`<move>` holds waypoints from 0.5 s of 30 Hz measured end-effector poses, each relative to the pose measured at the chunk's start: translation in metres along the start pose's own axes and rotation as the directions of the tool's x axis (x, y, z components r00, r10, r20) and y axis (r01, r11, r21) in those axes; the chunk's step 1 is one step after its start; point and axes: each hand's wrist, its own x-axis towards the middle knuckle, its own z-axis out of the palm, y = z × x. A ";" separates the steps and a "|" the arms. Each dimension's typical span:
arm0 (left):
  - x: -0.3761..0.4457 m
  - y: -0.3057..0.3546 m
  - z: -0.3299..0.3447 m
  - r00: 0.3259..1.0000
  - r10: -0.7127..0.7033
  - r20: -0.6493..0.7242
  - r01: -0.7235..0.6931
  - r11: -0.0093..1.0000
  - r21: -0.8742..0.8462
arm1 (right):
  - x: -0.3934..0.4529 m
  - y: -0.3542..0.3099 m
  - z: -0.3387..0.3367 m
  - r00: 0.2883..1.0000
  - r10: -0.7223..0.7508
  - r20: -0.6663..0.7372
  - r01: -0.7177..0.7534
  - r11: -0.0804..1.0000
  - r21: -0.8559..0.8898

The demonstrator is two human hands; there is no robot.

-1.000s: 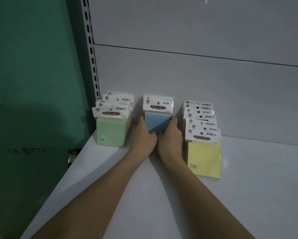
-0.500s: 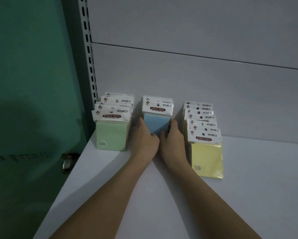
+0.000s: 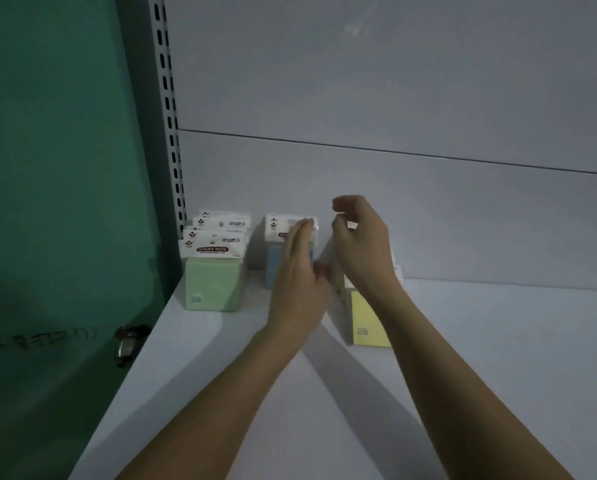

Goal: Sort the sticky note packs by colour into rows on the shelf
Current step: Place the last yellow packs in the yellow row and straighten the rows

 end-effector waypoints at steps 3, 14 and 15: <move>-0.007 0.012 0.014 0.948 -0.138 0.287 0.173 0.980 -0.102 | 0.013 0.014 -0.050 0.984 0.018 0.177 0.017 0.981 -0.194; -0.008 -0.011 0.066 0.837 -0.358 0.415 0.359 0.930 0.079 | -0.005 0.115 -0.092 0.676 0.341 0.653 -0.234 0.940 -0.247; -0.005 -0.015 0.073 0.852 -0.378 0.362 0.360 0.925 0.121 | -0.001 0.120 -0.087 0.711 0.314 0.629 -0.229 0.949 -0.215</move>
